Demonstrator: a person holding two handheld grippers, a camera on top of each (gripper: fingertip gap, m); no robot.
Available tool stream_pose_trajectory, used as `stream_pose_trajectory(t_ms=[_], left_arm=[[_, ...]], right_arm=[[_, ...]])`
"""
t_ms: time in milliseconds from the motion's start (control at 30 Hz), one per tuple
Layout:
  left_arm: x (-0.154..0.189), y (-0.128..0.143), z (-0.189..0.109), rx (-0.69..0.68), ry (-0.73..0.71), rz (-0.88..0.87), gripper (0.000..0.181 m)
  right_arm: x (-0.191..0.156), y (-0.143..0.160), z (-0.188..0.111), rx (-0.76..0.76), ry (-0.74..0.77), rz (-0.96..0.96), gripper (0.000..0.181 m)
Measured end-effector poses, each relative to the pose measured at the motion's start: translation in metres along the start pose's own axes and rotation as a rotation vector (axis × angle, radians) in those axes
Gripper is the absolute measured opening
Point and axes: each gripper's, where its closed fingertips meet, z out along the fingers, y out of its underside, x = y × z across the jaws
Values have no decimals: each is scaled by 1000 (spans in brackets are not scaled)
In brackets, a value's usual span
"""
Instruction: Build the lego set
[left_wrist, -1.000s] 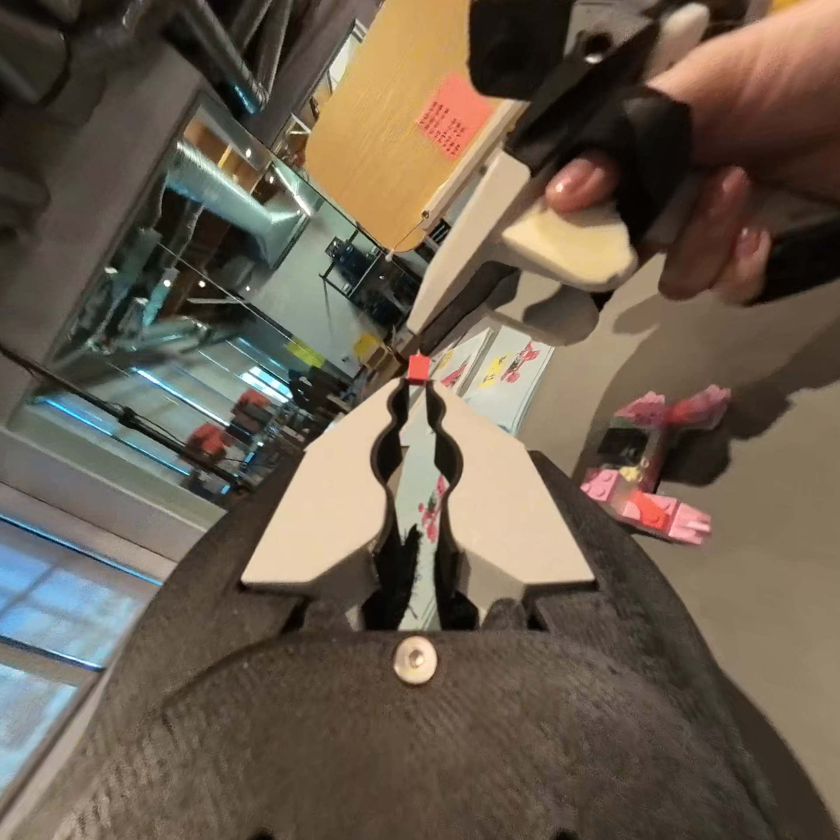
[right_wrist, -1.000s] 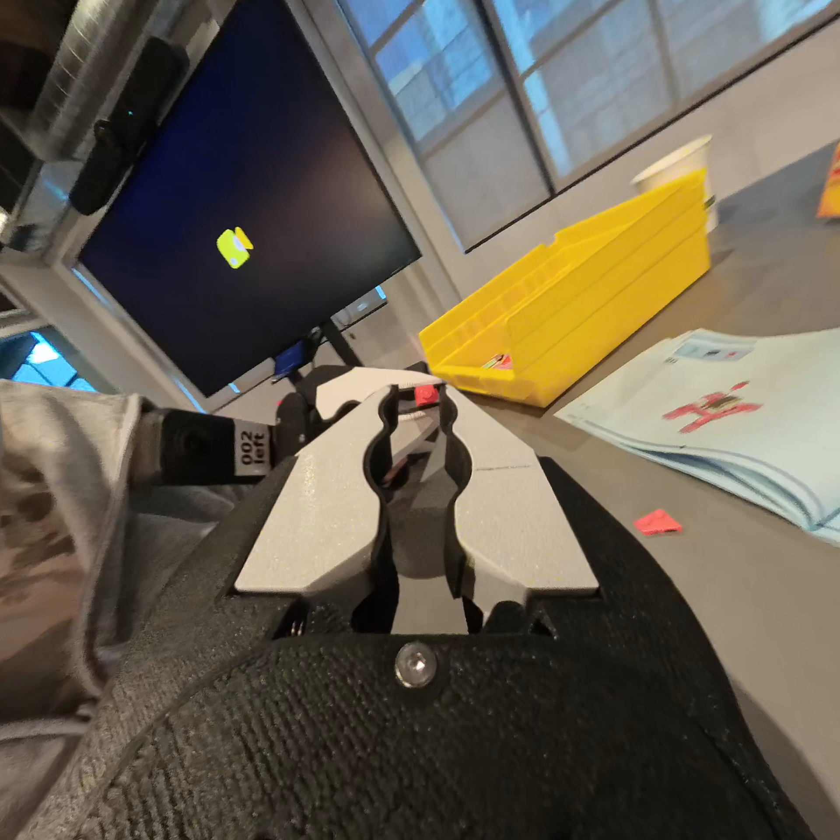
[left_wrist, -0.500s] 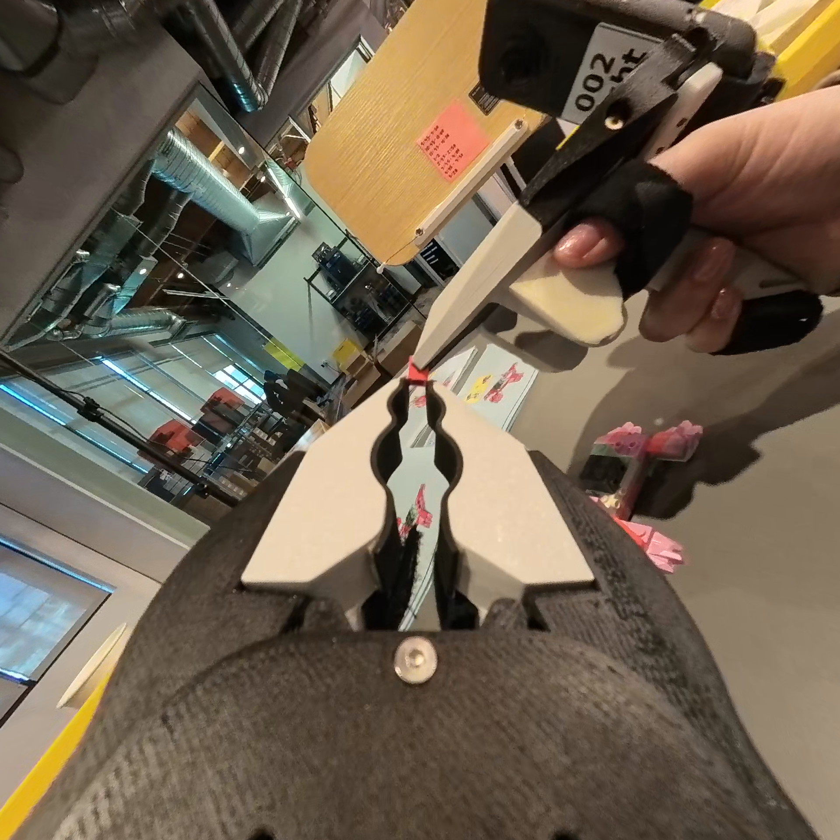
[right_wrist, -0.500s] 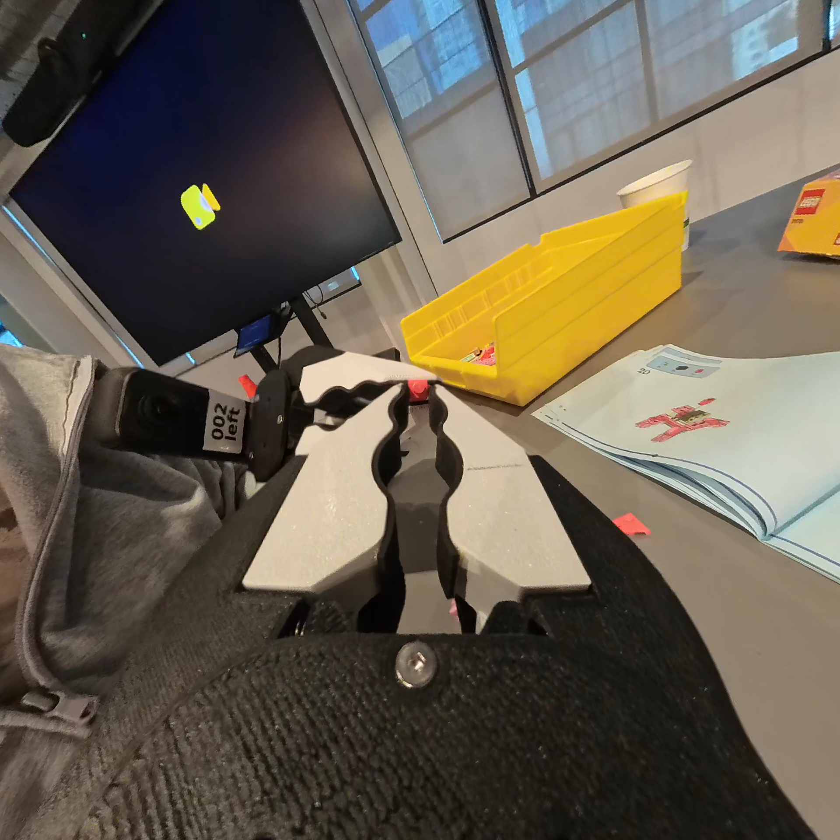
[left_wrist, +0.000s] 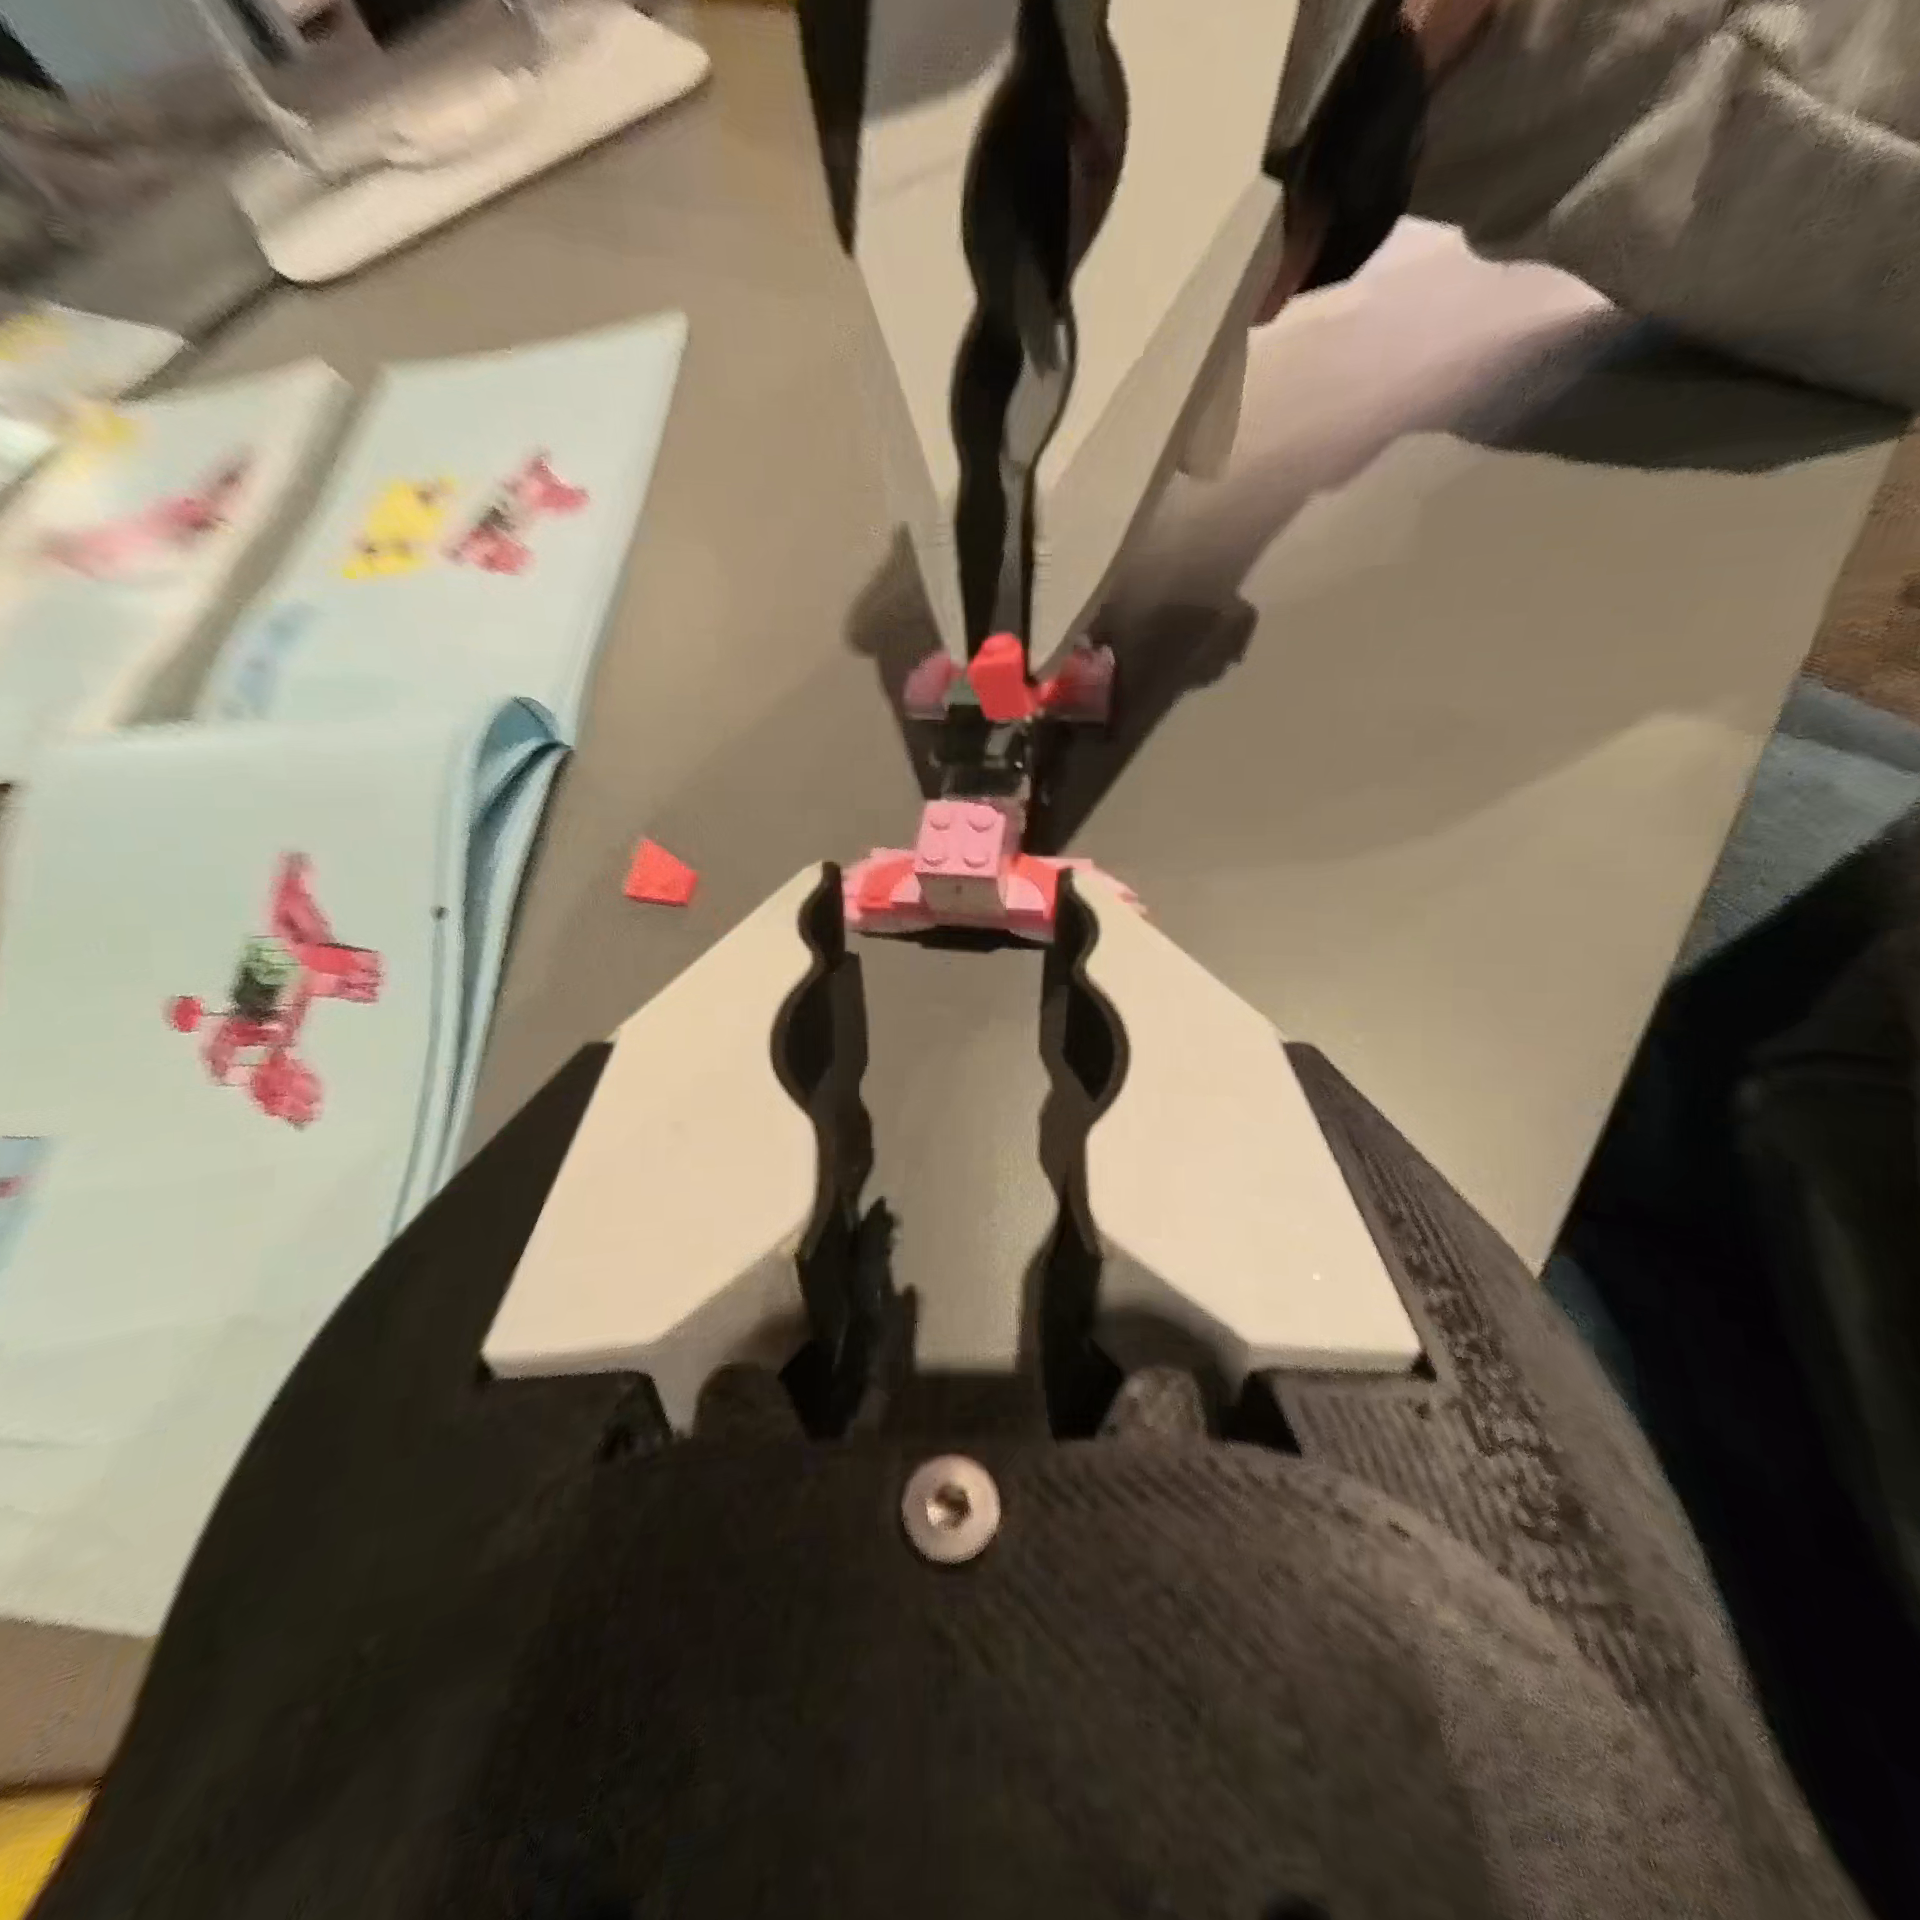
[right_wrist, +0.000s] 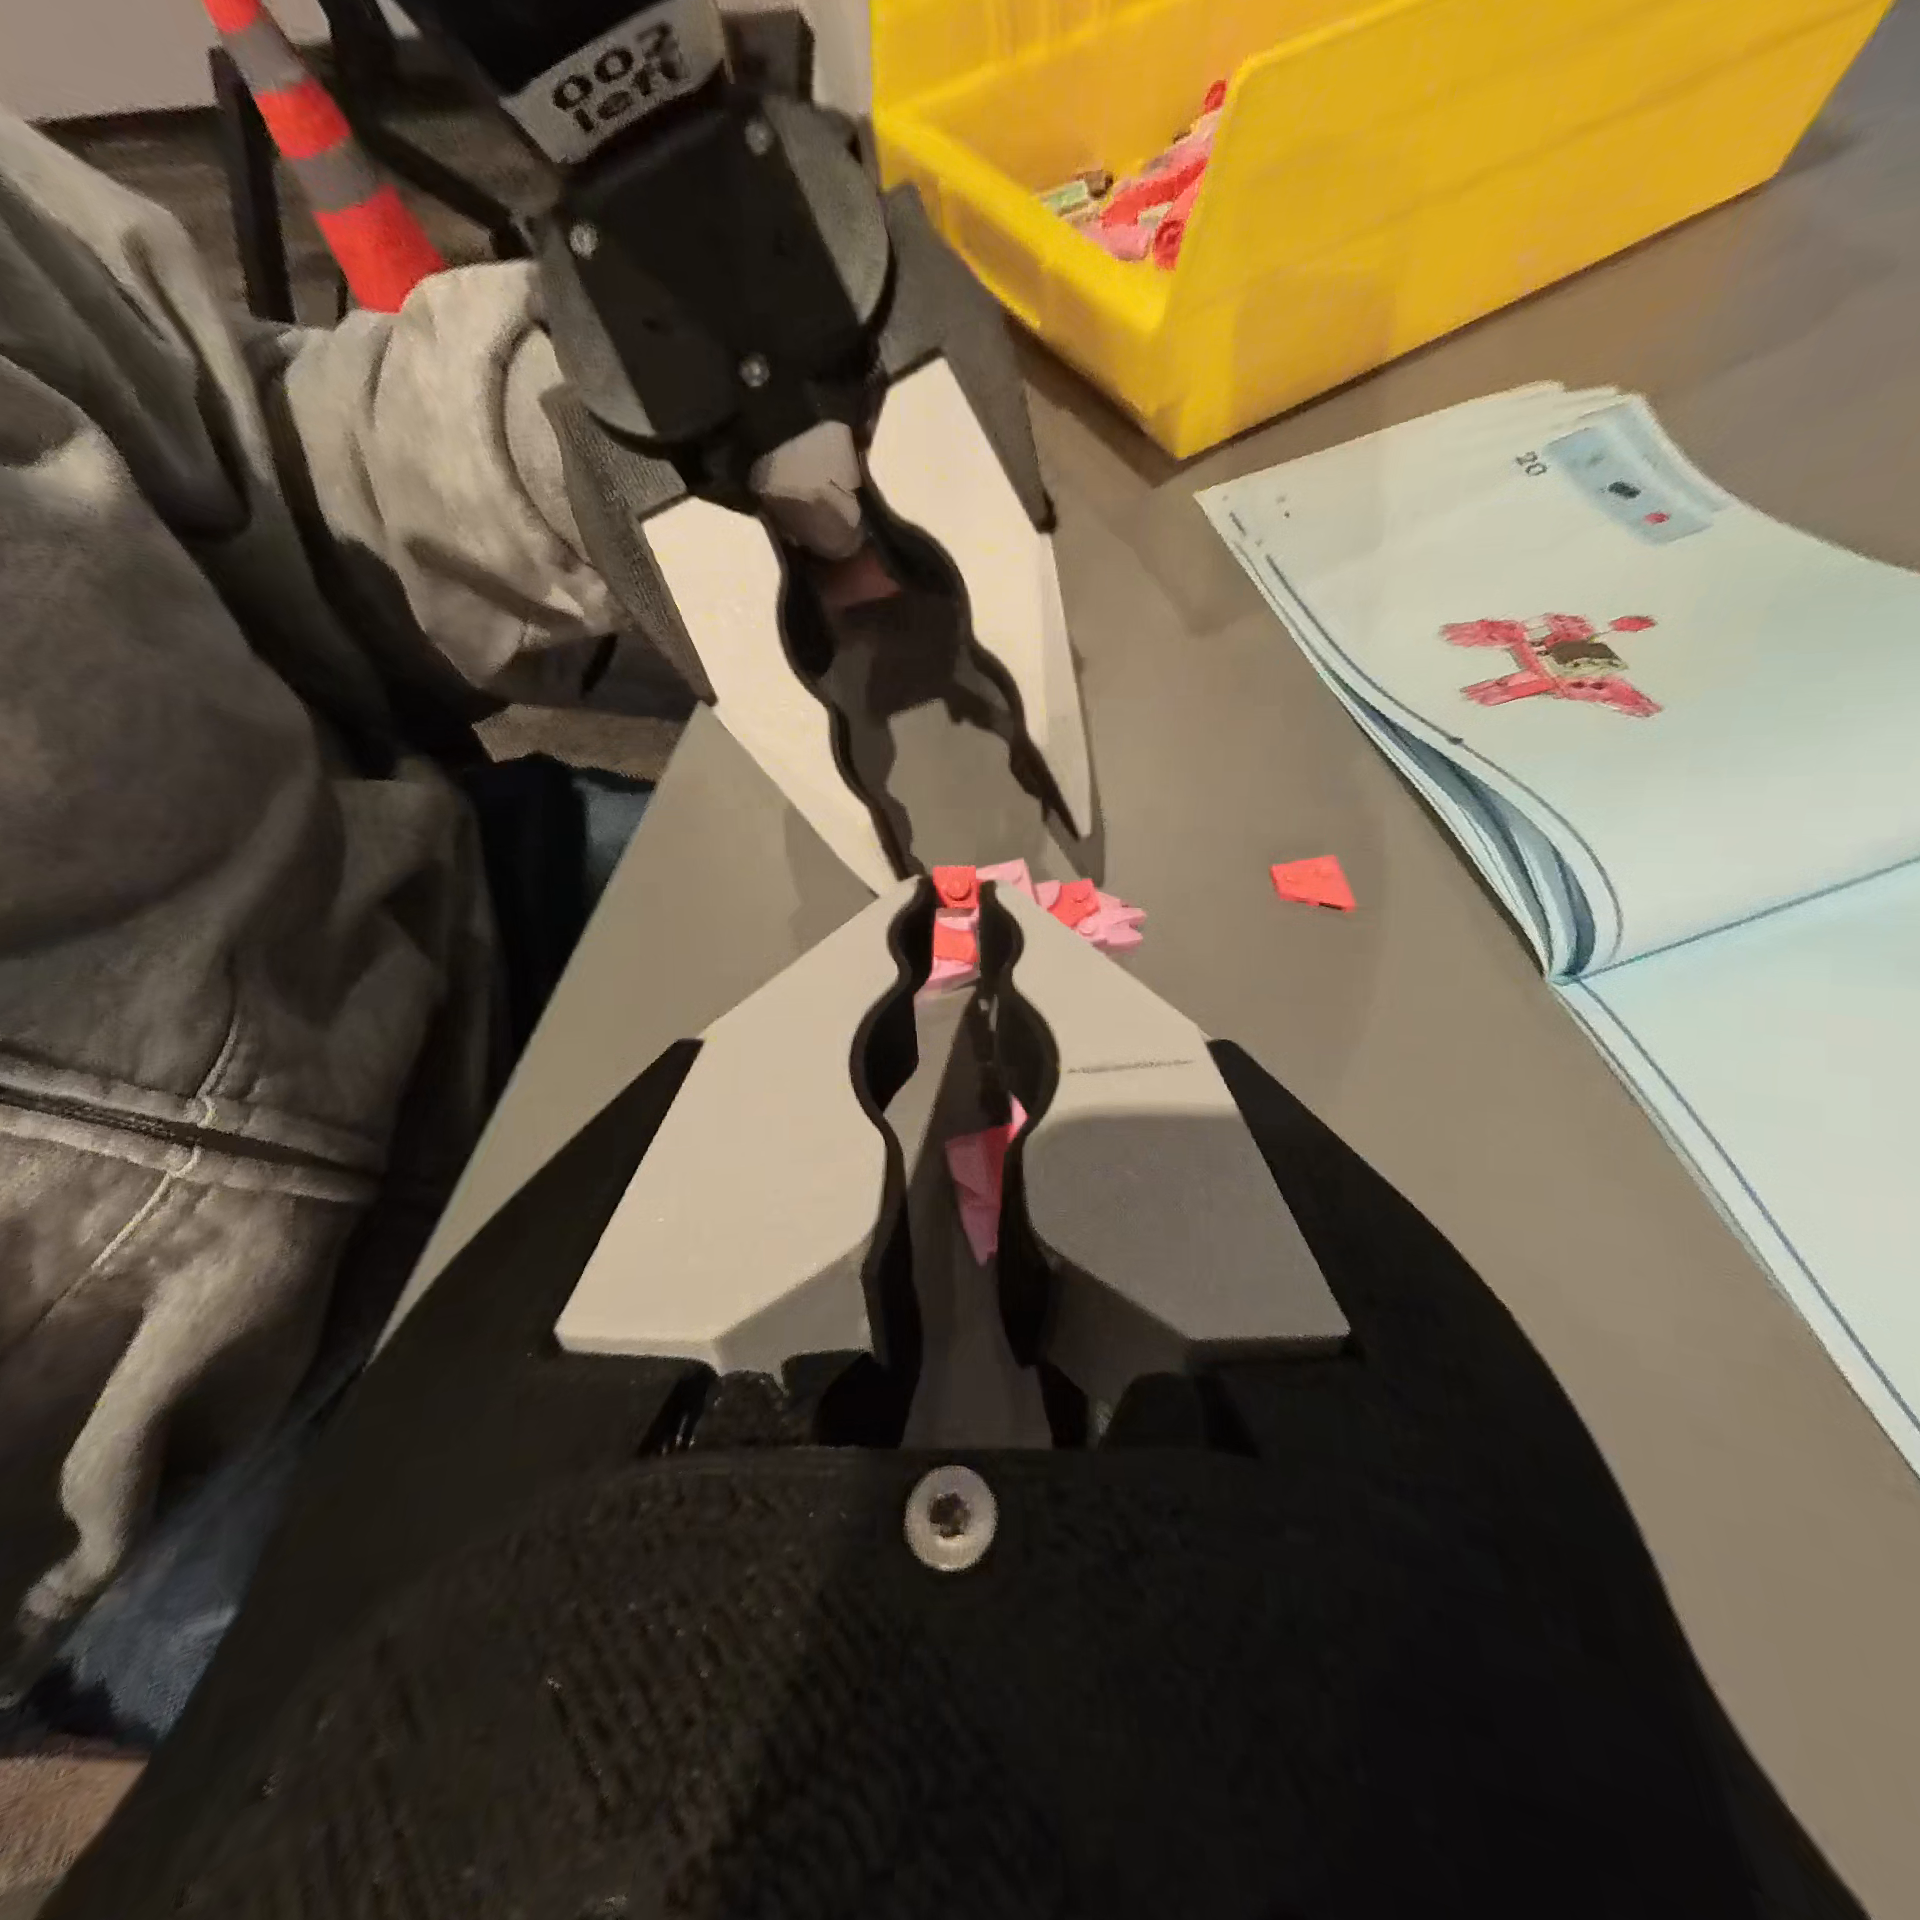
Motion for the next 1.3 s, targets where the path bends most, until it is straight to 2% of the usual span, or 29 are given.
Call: stream_pose_trajectory(t_ms=[300, 533, 700, 1300], left_arm=[[5, 2, 12, -25, 159, -1, 27], [1, 1, 13, -18, 183, -6, 16], [2, 1, 14, -19, 203, -10, 16], [6, 0, 15, -20, 202, -11, 16]], right_arm=[[13, 17, 8, -271, -7, -75, 5], [14, 18, 12, -316, -18, -81, 5], [16, 25, 14, -373, 8, -89, 6], [15, 27, 12, -393, 67, -98, 7]])
